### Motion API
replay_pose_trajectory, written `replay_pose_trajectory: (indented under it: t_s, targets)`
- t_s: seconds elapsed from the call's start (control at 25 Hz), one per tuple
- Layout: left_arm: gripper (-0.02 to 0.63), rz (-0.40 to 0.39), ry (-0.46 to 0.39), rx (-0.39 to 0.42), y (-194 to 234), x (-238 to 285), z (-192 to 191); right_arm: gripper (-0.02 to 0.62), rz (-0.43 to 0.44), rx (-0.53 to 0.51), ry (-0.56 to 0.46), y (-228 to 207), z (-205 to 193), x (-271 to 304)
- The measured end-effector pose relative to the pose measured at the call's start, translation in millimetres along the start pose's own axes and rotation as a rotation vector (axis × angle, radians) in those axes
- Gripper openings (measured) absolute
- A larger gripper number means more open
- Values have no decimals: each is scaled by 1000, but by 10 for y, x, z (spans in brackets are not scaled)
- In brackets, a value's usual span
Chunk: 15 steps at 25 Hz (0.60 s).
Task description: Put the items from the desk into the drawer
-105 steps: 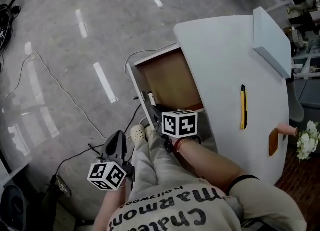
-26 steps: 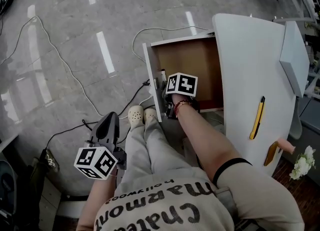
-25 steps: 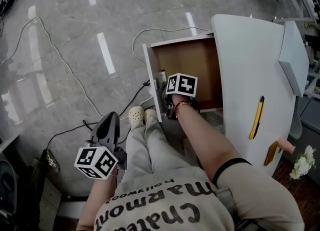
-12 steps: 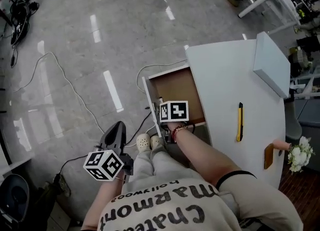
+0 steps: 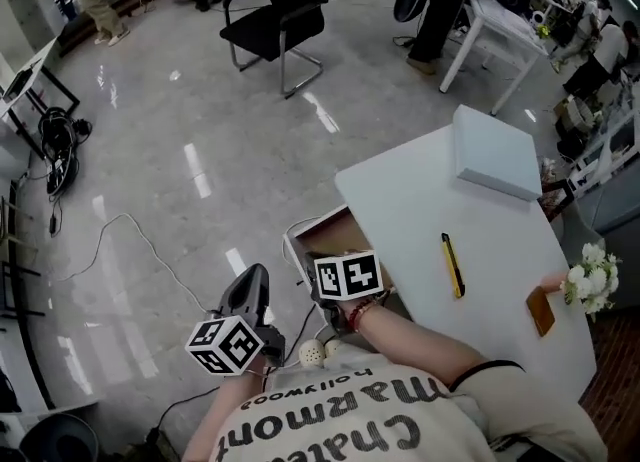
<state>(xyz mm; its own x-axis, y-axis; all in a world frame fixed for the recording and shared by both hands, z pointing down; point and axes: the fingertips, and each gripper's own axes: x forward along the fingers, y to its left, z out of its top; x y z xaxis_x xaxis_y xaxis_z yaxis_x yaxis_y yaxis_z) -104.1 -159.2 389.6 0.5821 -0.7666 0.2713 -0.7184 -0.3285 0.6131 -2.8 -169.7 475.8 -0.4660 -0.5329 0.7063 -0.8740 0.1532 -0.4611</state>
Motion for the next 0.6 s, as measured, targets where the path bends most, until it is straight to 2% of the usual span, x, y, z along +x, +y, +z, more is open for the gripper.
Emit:
replay_pose_trajectory:
  t_s: [0.16, 0.32, 0.6]
  targets:
    - [2, -65, -6, 36, -298, 8, 122, 5, 8, 62, -142, -2, 260, -549]
    - [2, -148, 14, 74, -614, 146, 100, 3, -15, 112, -283, -192, 452, -1046]
    - [2, -281, 64, 129, -1266, 468, -140, 3, -147, 166, -460, -922, 484, -1901]
